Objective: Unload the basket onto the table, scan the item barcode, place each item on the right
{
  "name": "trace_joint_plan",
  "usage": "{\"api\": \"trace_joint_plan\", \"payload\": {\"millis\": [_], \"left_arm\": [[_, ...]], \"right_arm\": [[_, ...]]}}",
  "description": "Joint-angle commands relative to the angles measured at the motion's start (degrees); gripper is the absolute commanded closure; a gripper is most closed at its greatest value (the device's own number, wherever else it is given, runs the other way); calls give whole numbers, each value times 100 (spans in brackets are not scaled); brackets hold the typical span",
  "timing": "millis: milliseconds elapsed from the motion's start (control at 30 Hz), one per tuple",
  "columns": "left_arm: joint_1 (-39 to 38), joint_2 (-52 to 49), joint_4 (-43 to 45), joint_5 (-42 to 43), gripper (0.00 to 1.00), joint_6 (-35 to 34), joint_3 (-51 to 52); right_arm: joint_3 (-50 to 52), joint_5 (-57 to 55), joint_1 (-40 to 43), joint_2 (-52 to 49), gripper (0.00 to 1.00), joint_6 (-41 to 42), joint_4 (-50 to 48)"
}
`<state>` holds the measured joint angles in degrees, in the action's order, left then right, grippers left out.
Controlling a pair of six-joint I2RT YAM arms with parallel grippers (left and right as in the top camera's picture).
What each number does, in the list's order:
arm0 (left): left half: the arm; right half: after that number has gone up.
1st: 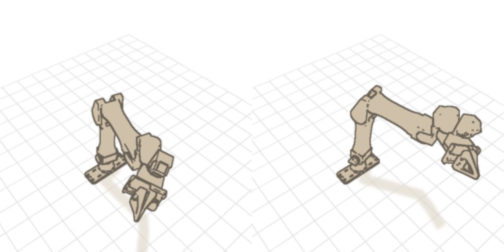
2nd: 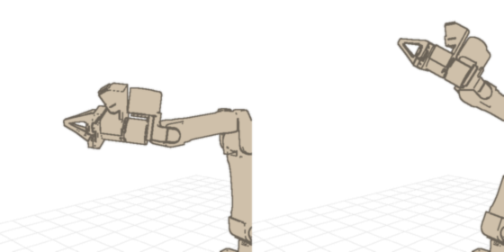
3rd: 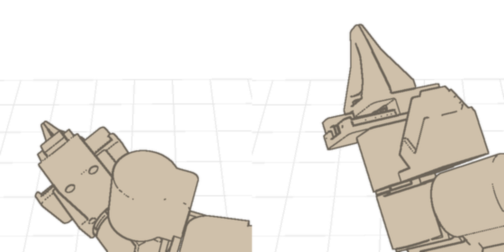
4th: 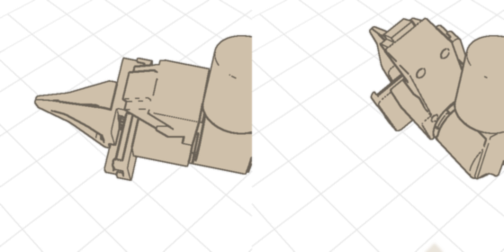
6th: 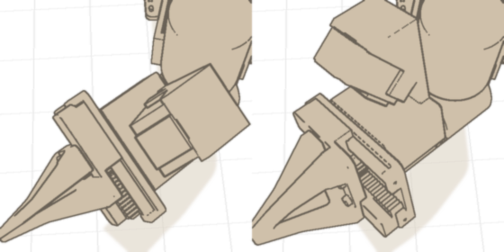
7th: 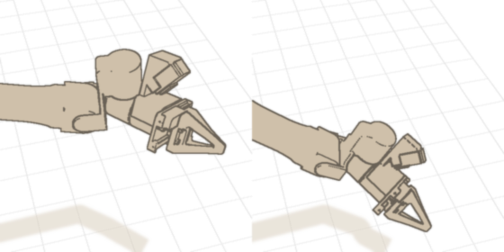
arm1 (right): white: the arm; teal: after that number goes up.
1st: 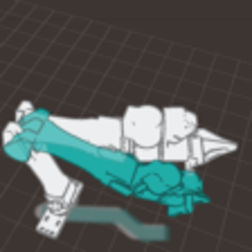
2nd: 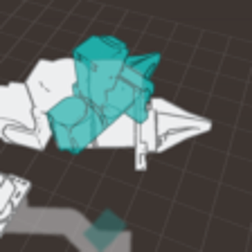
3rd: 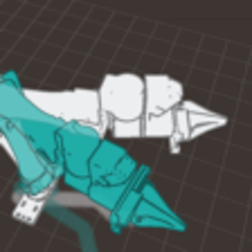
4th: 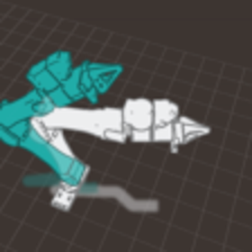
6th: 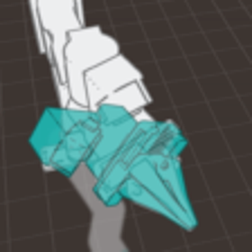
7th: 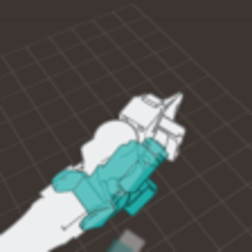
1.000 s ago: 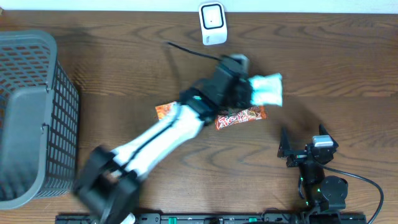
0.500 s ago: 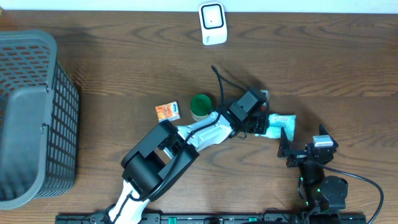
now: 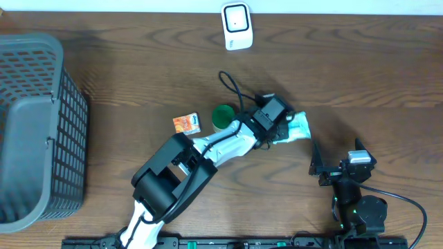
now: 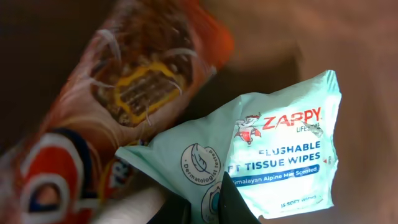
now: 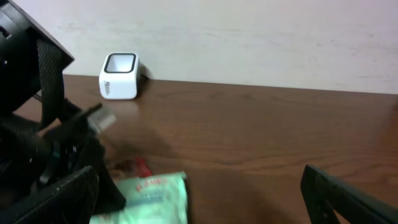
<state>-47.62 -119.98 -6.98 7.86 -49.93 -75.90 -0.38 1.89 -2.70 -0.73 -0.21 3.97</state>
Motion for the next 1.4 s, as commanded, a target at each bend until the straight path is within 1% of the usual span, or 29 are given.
{"api": "trace_joint_plan", "payload": {"millis": [0,33,167,200,233,267,300,333,367,433,500,600,700,767,867,967,1067,1167,1200,1233,1300,1333,1367], "left_arm": [[323,-101,-107,-863,93,-527,68],[354,-98,-109,-800,93,-525,66],[369,-66,-105,72,93,-330,66],[328,-46,-109,118,85,-234,66],[267,-17,-109,125,70,-96,66],[212,9,-109,149,58,11,66],[157,48,-109,190,43,122,66],[111,94,-118,219,32,179,66],[59,168,-164,225,25,199,66],[20,367,-205,219,18,328,66],[31,669,-260,98,18,474,66],[127,1344,-588,-557,17,483,66],[313,2094,-804,-1058,17,852,59],[481,2608,-892,-1115,17,1121,52],[706,3418,-1010,-1106,17,1292,35],[780,4242,-1001,-1147,17,1753,-83],[774,4988,-1005,-1534,17,2216,-411],[769,5547,-1005,-2422,17,2959,-887],[769,5681,-1003,-3051,17,3399,-1128],[769,5724,-999,-3469,17,3692,-1281],[769,5751,-874,-4817,17,4763,-1746],[778,5711,-671,-5543,16,5508,-2000],[800,5683,-522,-5897,16,6000,-2140]], "right_arm": [[7,7,-87,24,1,81,17],[7,7,-87,24,1,81,17],[7,7,-87,24,1,81,17],[7,7,-87,24,1,81,17],[7,7,-87,24,1,83,17],[7,9,-87,24,1,81,17],[7,7,-87,24,1,81,17],[7,7,-87,24,1,81,17],[7,7,-87,24,1,83,17],[7,7,-87,24,1,81,17],[7,7,-87,24,1,81,17],[7,7,-87,24,1,81,17],[7,7,-87,24,1,83,17],[7,7,-87,24,1,81,17],[7,7,-87,24,1,81,17],[7,7,-87,24,1,81,17],[7,7,-87,24,1,81,17],[7,7,-87,24,1,83,17],[7,7,-87,24,1,83,17],[7,7,-87,24,1,81,17],[7,7,-87,24,1,81,17],[7,7,-87,24,1,81,17],[7,7,-87,24,1,83,17]]}}
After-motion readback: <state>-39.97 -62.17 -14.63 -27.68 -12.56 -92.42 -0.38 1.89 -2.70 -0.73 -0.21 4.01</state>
